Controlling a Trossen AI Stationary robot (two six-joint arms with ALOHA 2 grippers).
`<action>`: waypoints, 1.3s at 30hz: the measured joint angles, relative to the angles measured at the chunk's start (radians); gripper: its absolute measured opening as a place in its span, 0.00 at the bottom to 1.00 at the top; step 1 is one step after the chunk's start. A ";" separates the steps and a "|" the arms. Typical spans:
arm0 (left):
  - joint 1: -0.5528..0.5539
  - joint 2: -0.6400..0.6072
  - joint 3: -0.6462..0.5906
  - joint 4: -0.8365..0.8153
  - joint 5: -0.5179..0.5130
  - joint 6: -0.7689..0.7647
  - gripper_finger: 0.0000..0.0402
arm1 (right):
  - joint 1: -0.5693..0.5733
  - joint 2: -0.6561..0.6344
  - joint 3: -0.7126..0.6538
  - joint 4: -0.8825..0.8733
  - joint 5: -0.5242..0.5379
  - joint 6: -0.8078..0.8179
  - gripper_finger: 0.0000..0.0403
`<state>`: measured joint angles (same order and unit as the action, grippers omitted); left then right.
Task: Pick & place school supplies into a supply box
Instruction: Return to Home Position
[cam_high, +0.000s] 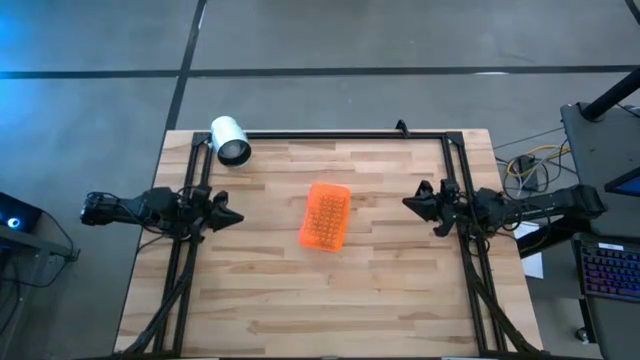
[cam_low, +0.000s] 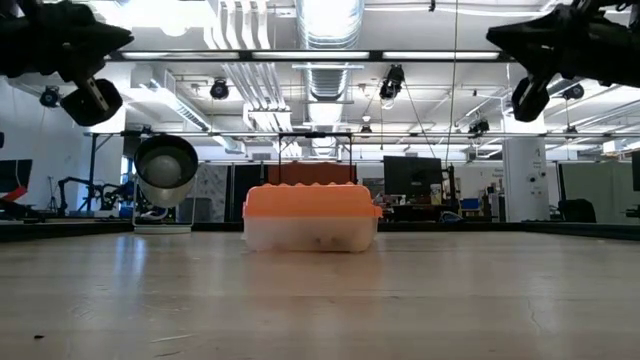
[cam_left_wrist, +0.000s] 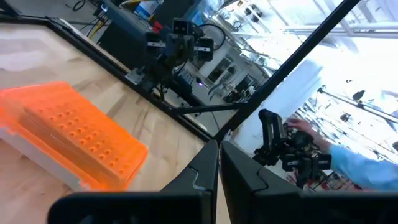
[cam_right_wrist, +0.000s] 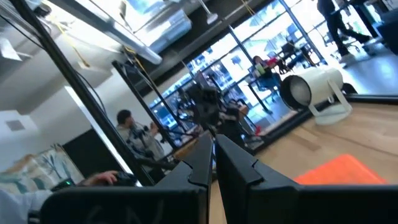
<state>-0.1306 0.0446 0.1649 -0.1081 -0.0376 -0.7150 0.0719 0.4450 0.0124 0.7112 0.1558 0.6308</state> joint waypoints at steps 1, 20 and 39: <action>0.003 -0.020 -0.014 0.010 0.000 0.000 0.00 | 0.000 0.000 0.000 0.000 0.000 0.000 0.03; 0.200 -0.044 -0.156 0.132 0.036 0.000 0.00 | -0.003 -0.356 -0.002 -0.275 0.001 0.001 0.03; 0.208 -0.044 -0.156 0.117 0.040 0.000 0.00 | -0.011 -0.347 0.054 -0.665 0.001 0.001 0.03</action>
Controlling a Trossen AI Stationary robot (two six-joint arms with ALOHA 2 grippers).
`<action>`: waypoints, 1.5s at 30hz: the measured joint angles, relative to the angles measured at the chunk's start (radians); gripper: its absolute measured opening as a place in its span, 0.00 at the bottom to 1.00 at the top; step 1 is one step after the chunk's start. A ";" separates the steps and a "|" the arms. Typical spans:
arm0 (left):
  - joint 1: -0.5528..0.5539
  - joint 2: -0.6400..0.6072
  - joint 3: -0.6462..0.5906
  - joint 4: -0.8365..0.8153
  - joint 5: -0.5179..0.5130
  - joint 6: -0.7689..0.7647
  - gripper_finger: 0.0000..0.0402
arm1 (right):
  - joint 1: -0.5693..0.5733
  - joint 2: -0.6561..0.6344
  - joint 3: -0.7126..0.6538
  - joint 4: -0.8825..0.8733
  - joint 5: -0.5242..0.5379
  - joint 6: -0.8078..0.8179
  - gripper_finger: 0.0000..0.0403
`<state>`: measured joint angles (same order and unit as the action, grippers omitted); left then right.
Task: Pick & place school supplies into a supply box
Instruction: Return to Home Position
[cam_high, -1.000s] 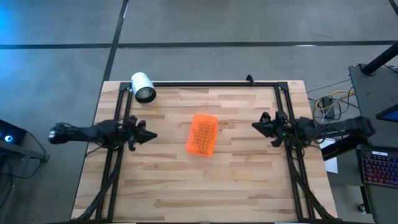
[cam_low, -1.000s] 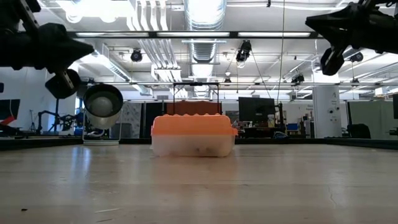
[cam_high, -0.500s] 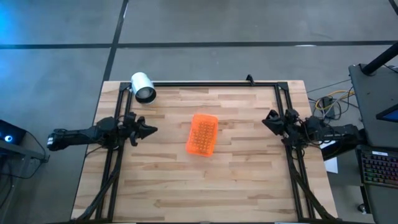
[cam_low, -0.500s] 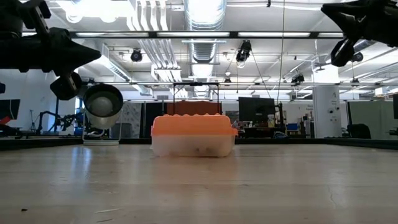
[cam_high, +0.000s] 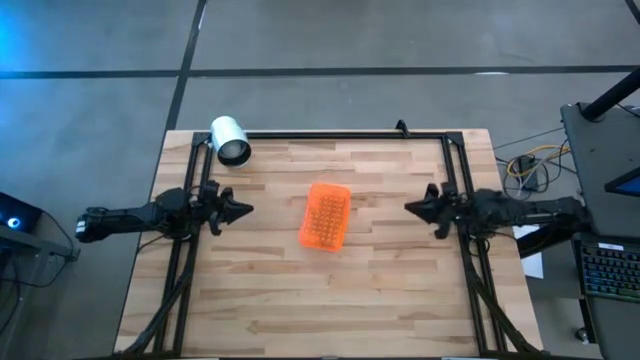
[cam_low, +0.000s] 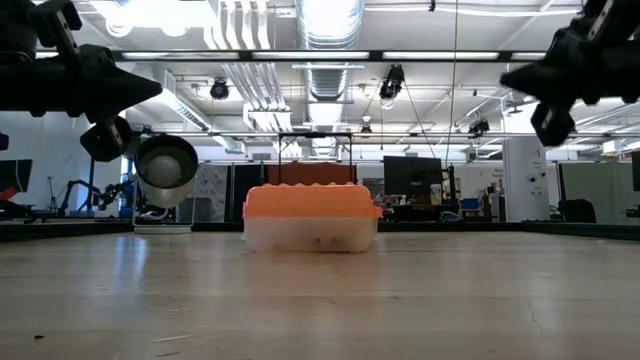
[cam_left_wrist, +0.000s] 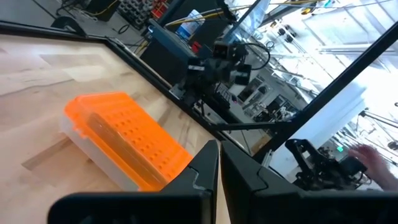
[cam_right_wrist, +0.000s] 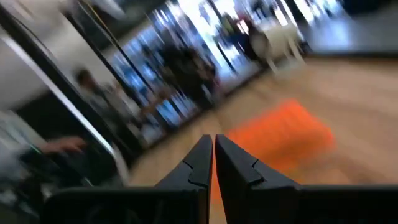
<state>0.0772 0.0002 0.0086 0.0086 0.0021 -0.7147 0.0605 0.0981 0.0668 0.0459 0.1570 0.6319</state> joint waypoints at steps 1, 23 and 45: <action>0.000 0.000 0.000 0.000 0.000 0.000 0.00 | 0.000 0.011 0.005 -0.049 0.000 0.000 0.03; -0.007 0.000 -0.002 0.016 -0.003 0.000 0.00 | -0.002 0.123 -0.056 -0.007 -0.002 -0.003 0.03; -0.017 0.000 -0.002 0.014 -0.002 0.000 0.00 | -0.002 -0.099 -0.057 -0.006 0.001 -0.003 0.03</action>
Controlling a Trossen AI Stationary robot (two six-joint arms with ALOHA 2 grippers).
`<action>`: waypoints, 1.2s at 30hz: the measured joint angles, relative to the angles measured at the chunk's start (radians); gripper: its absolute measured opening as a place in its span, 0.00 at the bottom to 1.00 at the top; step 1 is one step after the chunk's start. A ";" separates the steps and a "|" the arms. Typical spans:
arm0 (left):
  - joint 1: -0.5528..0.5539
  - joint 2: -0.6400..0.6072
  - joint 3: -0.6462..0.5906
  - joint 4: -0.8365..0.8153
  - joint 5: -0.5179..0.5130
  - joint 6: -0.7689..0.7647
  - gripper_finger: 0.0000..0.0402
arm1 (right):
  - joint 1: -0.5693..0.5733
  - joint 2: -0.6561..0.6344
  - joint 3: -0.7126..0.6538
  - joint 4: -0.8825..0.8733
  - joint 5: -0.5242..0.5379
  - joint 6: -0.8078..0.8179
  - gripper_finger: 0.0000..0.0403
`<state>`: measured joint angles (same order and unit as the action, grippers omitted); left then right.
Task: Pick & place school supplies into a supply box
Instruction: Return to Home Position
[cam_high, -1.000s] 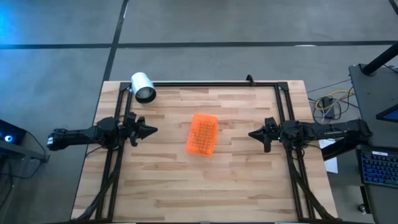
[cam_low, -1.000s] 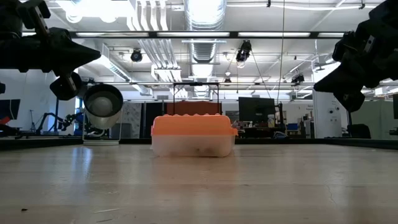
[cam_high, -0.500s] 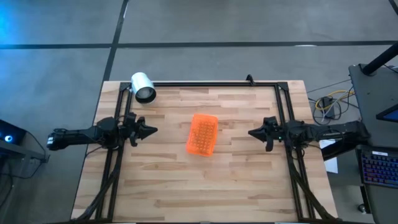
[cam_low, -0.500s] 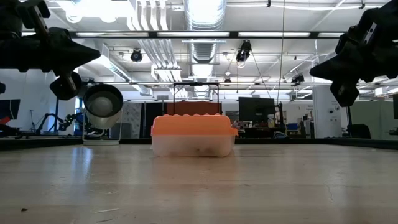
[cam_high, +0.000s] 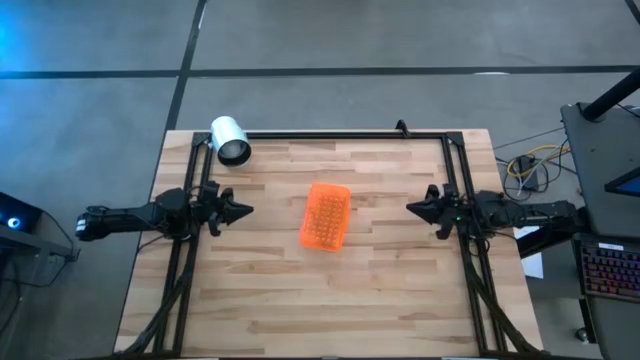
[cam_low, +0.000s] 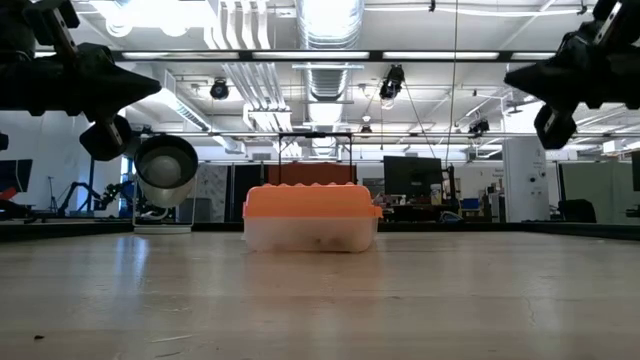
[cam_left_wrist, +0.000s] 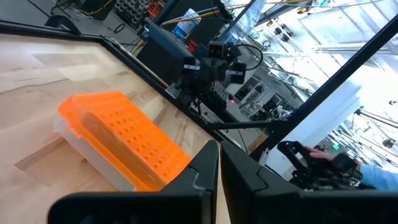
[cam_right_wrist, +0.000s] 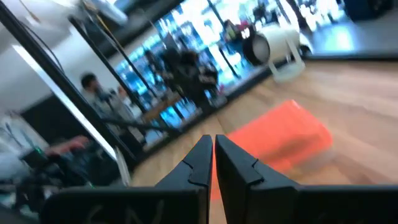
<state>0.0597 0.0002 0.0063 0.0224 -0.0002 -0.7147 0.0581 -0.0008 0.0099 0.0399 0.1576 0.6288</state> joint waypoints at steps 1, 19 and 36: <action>0.000 0.000 0.000 0.000 0.000 0.000 0.00 | -0.001 0.001 0.002 0.023 0.002 -0.001 0.03; -0.002 0.000 0.000 0.002 0.000 0.000 0.00 | 0.003 0.025 -0.001 -0.006 -0.001 -0.001 0.03; -0.003 0.000 0.000 0.001 0.000 0.000 0.00 | -0.001 0.058 -0.001 -0.001 0.028 -0.096 0.03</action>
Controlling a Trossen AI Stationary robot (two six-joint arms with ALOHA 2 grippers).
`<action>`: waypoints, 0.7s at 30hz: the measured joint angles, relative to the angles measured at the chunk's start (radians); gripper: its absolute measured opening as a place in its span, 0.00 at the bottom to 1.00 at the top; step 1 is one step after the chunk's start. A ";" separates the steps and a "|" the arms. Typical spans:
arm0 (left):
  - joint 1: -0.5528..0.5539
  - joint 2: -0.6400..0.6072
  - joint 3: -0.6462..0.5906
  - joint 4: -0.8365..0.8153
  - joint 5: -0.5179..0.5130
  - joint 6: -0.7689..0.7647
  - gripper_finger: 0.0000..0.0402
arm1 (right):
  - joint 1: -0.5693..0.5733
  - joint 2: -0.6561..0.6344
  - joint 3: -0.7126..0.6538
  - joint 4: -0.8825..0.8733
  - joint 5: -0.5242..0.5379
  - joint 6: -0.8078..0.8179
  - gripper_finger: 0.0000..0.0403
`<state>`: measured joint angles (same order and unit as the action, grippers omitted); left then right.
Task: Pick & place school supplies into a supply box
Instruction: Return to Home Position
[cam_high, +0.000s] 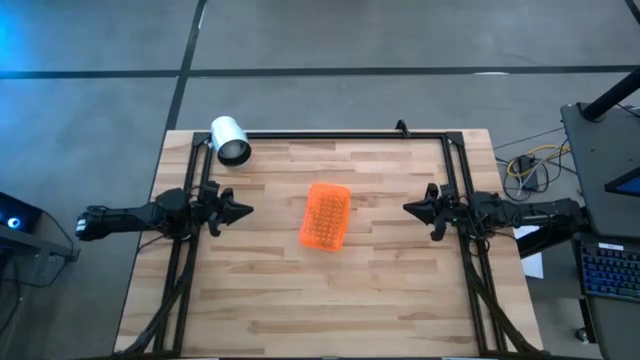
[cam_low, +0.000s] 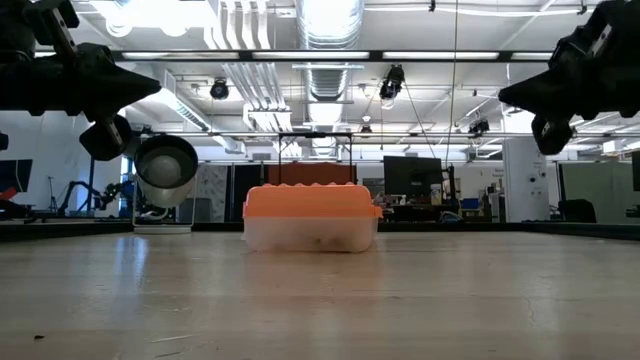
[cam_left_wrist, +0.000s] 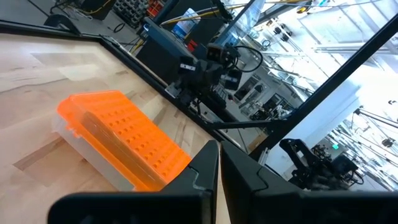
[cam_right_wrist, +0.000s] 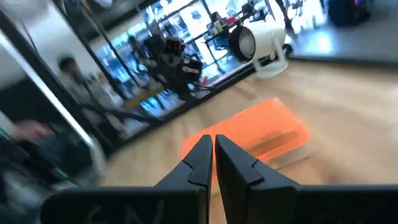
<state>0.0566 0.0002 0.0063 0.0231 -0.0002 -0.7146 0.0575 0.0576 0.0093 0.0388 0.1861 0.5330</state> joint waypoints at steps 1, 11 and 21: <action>0.000 0.000 0.000 0.000 0.000 0.000 0.00 | 0.000 0.005 0.000 0.000 0.001 -0.075 0.03; 0.000 0.000 0.000 0.000 0.000 0.000 0.00 | 0.000 0.003 0.000 0.001 0.001 -0.507 0.03; -0.001 0.000 0.000 0.000 0.000 0.000 0.00 | 0.001 0.003 0.000 0.000 0.000 -0.507 0.03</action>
<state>0.0559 0.0002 0.0063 0.0227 -0.0002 -0.7147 0.0586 0.0608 0.0093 0.0387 0.1856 0.0257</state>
